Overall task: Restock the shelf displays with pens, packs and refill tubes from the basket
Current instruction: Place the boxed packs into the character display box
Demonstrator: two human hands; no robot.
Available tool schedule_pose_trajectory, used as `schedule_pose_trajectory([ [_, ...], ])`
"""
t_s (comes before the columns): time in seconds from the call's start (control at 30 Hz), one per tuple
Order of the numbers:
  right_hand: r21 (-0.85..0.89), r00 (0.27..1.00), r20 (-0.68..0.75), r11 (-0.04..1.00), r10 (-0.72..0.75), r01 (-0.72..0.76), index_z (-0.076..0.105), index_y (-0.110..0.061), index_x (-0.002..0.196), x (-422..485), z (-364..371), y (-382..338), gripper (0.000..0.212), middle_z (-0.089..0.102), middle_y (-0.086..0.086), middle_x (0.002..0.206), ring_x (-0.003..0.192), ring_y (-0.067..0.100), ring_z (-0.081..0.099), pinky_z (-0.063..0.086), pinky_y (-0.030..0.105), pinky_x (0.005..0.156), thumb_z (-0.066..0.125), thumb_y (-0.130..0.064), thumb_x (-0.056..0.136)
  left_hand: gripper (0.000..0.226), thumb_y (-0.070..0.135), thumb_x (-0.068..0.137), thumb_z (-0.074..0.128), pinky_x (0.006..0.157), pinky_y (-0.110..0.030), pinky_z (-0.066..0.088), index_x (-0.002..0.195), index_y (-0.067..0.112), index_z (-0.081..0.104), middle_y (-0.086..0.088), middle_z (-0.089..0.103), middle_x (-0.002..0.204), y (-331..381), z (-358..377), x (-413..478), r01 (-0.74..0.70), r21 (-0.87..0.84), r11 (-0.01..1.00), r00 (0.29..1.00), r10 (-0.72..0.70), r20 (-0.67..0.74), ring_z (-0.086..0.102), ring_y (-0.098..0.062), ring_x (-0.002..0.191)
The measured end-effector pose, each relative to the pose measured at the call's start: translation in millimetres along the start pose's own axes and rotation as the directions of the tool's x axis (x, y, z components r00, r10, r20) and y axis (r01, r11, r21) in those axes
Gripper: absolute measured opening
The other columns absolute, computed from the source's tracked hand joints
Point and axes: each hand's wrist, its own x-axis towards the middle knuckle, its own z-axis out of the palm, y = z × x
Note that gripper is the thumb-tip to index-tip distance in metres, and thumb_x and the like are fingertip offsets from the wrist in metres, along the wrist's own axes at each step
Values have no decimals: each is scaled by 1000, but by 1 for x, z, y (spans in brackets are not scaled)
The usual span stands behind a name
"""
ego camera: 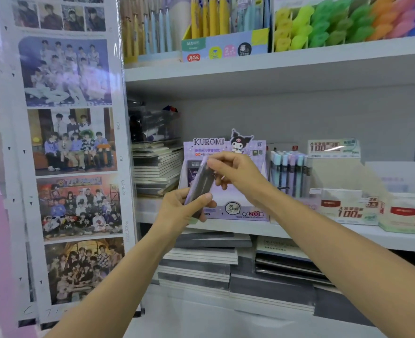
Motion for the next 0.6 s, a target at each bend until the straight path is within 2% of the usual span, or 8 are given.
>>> schedule_pose_trajectory([
  [0.07, -39, 999, -19, 999, 29, -30, 72, -9, 99, -9, -14, -6, 25, 62, 0, 74, 60, 7, 52, 45, 19, 55, 60, -30, 94, 16, 23, 86, 71, 53, -18, 47, 90, 8, 71, -8, 76, 79, 4, 12, -2, -12, 32, 999, 1000, 12, 16, 57, -10, 50],
  [0.17, -139, 999, -43, 990, 24, -29, 75, -13, 97, -25, -35, -17, 22, 64, -5, 72, 62, 0, 52, 42, 12, 60, 59, -28, 95, 18, 23, 87, 70, 56, -23, 46, 91, 5, 70, -8, 75, 80, 9, 32, -5, -39, 93, 995, 998, 34, 54, 56, -13, 52],
  [0.23, -166, 997, -72, 986, -8, -4, 73, -17, 96, -34, -47, -24, 19, 70, -6, 80, 67, -6, 57, 42, 7, 61, 56, -25, 97, 18, 24, 87, 70, 54, -20, 46, 92, 7, 70, -8, 75, 80, 13, 43, -5, -55, 103, 993, 996, 47, 77, 57, -13, 53],
  [0.33, -89, 972, -232, 996, -33, 12, 64, -13, 96, -43, -70, -36, 20, 68, -1, 84, 70, 4, 61, 45, 16, 60, 46, -18, 102, 22, 28, 88, 69, 54, -17, 46, 95, 8, 70, -5, 76, 81, 19, 61, -6, -25, 109, 994, 991, 11, 131, 60, -12, 56],
  [0.43, -16, 906, -418, 998, -69, 69, 55, -5, 99, -52, -105, -48, 18, 67, 8, 85, 65, 11, 63, 50, 20, 57, 39, -12, 103, 22, 29, 88, 68, 54, -17, 46, 95, 8, 68, -6, 76, 82, 23, 79, -7, 8, 95, 995, 989, -21, 144, 62, -13, 59],
  [0.53, -131, 841, -524, 989, -132, 73, 52, -5, 101, -57, -137, -53, 17, 65, 16, 89, 67, 15, 60, 52, 22, 60, 37, -12, 104, 22, 30, 90, 66, 56, -19, 44, 96, 9, 67, -5, 76, 83, 25, 88, -8, 45, 28, 999, 995, -47, 93, 63, -13, 59],
  [0.6, -238, 839, -522, 971, -152, 28, 53, -5, 99, -63, -152, -50, 17, 64, 20, 92, 70, 17, 59, 51, 23, 62, 38, -11, 103, 22, 32, 92, 63, 60, -25, 42, 99, 12, 67, -2, 76, 83, 27, 96, -8, 72, 21, 997, 996, -73, 48, 64, -10, 59],
])
